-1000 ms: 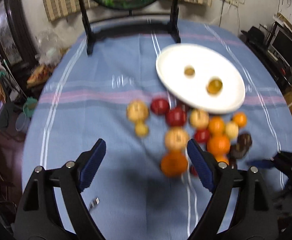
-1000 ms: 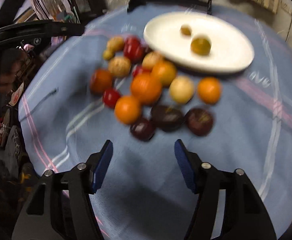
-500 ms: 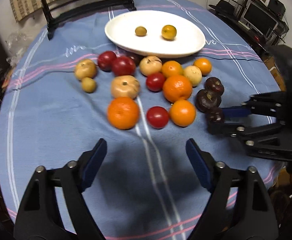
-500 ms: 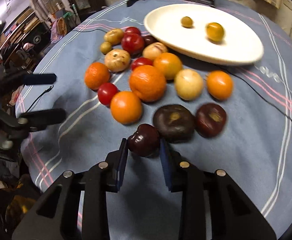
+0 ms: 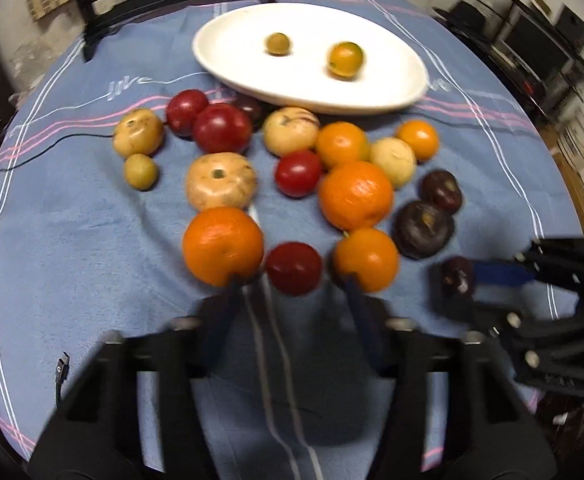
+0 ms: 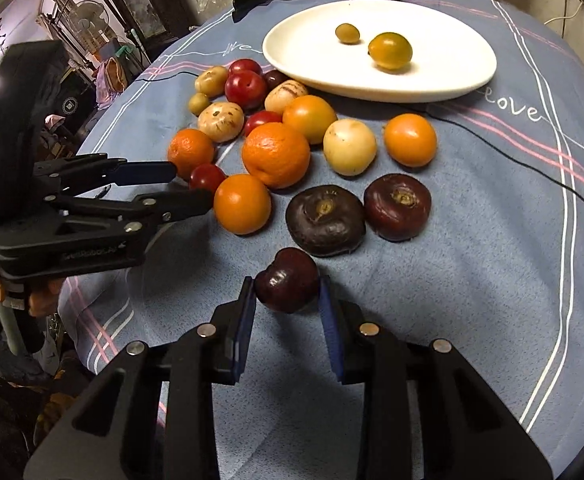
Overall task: Organize fruits
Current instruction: 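Grasp a dark red plum with the right tool while the left tool grasps a large orange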
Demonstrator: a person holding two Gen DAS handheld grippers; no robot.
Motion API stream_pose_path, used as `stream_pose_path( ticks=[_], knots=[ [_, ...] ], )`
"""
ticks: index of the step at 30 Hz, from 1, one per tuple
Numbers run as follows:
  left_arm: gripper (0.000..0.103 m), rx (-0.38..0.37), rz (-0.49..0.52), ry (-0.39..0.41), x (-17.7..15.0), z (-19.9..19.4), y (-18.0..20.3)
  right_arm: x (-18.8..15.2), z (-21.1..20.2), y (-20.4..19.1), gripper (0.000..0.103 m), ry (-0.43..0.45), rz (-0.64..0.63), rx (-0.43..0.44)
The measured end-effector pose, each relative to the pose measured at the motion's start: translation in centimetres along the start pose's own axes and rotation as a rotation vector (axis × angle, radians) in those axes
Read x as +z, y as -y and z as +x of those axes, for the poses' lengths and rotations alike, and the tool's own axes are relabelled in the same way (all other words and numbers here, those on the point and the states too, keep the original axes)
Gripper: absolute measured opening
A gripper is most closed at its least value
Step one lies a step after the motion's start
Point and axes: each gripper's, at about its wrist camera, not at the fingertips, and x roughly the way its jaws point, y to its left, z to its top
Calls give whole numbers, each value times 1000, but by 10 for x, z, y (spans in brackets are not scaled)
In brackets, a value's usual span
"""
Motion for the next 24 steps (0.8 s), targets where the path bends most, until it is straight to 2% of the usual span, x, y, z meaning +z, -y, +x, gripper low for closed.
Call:
stream_pose_path(
  ticks=[2,5,6,7,8,9,13,20,23,24],
  knots=[
    [21,-15,3,-12,-5,-5,1,-1,0,1,32,-2,3,4],
    [21,-53,-28,25,-11,-17,-12,0,0,4,32,1,18,13],
    [34,-53,-55,50,-12,-23,-22,-1,-1,6,32,3,23,14],
    [59,-44,-72,63,-13,-25,-30,-1,-2,6,32,4,25,17],
    [65,-19,-82,77,-12,-27,-38,-1,-2,7,32,4,28,20],
    [63,18,-86,89,-11,-26,-46,-1,-2,8,32,2,33,26],
    [63,48,-66,57,-5,-11,-56,-2,1,10,32,-7,37,28],
    [63,42,-68,15,14,20,-54,-2,1,9,32,-20,34,28],
    [56,33,-112,-5,19,29,-60,-2,1,8,32,-19,34,25],
    [50,23,-120,-5,19,27,-61,-2,0,8,32,-13,35,23]
  ],
)
